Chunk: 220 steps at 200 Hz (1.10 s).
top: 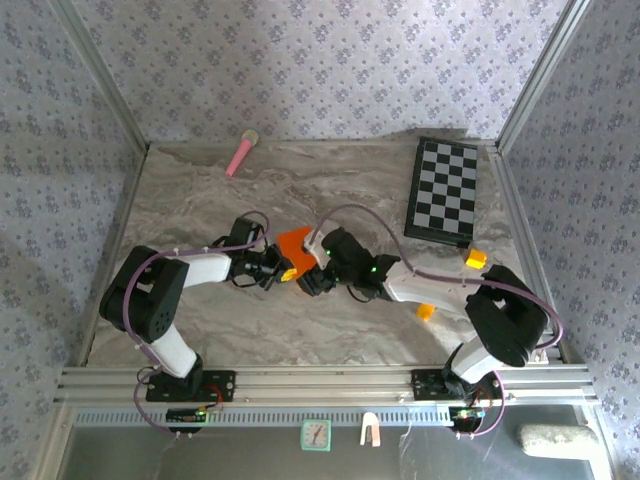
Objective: Fold a paper plane with a square sheet of paper (pick it up from the middle)
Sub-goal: Third fold the triangle at the center of the table.
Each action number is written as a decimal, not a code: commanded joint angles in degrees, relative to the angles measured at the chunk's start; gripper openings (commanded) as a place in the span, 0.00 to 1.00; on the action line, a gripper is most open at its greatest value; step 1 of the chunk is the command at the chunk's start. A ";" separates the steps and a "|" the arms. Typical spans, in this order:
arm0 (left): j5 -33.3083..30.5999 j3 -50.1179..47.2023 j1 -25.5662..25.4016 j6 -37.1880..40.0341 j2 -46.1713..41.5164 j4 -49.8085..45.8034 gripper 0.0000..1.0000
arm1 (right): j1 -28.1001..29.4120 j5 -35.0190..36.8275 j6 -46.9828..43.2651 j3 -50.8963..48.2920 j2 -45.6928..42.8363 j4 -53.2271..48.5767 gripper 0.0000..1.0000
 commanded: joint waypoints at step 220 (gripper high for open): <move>1.23 1.39 0.39 -0.19 -0.51 -1.92 0.00 | 2.35 -2.40 -17.27 -2.30 8.98 8.77 0.36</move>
